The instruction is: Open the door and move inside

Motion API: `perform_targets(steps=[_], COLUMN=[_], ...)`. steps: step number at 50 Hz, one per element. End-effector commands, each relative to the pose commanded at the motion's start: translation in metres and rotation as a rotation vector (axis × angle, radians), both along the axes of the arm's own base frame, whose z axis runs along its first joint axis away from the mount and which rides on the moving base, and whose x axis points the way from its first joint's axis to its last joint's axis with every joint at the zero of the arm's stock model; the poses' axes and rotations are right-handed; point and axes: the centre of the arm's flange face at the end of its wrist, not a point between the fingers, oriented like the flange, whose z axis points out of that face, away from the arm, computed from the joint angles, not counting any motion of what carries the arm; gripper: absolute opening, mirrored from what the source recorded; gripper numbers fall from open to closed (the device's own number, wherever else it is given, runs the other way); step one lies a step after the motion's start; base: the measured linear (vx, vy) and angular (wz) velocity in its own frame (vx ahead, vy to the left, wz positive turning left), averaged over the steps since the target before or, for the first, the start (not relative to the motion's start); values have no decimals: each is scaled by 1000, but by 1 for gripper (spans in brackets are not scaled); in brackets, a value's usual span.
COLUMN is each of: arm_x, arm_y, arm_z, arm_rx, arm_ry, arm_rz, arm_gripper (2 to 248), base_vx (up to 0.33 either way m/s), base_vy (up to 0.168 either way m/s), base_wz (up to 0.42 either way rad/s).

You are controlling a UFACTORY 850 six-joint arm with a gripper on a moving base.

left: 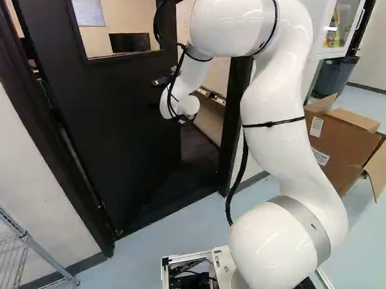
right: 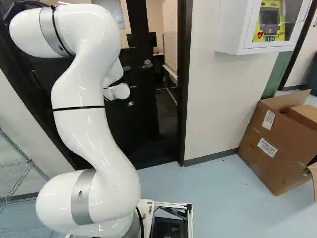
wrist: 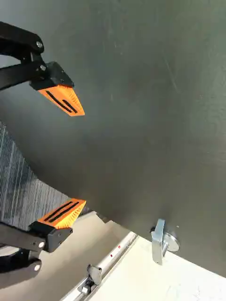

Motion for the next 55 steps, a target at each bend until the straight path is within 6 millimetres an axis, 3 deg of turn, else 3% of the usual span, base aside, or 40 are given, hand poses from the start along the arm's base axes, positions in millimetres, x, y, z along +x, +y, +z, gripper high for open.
perform_targets(steps=[55], arm_x=[-106], arm_y=[-54], arm_z=[12], arm_rx=[12], arm_ry=[64], arm_rz=[-92], arm_gripper=[247], base_vx=[0], base_vy=[0], base_wz=[0])
